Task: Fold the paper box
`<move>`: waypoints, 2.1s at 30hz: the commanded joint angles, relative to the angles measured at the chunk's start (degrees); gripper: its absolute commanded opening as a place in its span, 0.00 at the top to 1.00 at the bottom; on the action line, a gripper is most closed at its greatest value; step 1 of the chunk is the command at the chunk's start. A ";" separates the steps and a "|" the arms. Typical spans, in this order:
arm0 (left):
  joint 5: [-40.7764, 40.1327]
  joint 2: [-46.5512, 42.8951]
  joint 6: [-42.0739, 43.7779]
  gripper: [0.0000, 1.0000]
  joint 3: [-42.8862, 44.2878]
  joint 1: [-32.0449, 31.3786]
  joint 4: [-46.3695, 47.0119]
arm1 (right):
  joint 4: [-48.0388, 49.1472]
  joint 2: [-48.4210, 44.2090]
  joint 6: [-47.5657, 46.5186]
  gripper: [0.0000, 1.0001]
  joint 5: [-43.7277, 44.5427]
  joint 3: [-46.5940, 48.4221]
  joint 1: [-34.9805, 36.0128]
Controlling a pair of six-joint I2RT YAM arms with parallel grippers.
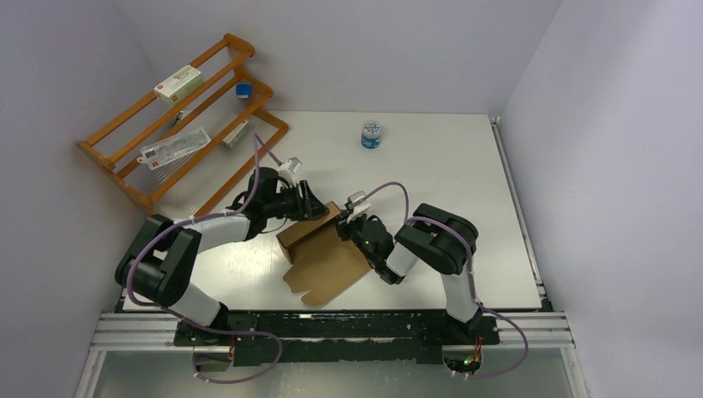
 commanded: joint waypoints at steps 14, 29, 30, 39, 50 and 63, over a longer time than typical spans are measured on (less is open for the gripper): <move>-10.88 -5.46 5.62 0.48 1.50 -1.38 -9.33 | -1.00 -5.82 1.48 0.52 -1.66 -3.72 -0.09; -20.53 -14.73 9.02 0.34 7.03 -1.53 -19.49 | -29.09 -23.49 8.95 0.39 -0.57 -4.85 -0.18; -21.73 -15.56 9.26 0.34 7.20 -1.78 -20.48 | -32.01 -25.18 9.64 0.37 -0.46 -4.58 -0.18; -37.62 -16.85 13.48 0.29 13.06 -12.31 -35.86 | -51.17 -36.34 15.89 0.29 -4.32 -1.79 -5.41; -37.90 -15.34 13.68 0.30 12.78 -13.63 -37.96 | -50.09 -31.61 21.23 0.37 -16.05 8.59 -8.43; -34.94 -12.24 14.03 0.31 12.23 -14.12 -36.36 | -40.35 -24.27 26.07 0.59 -22.22 4.48 -10.54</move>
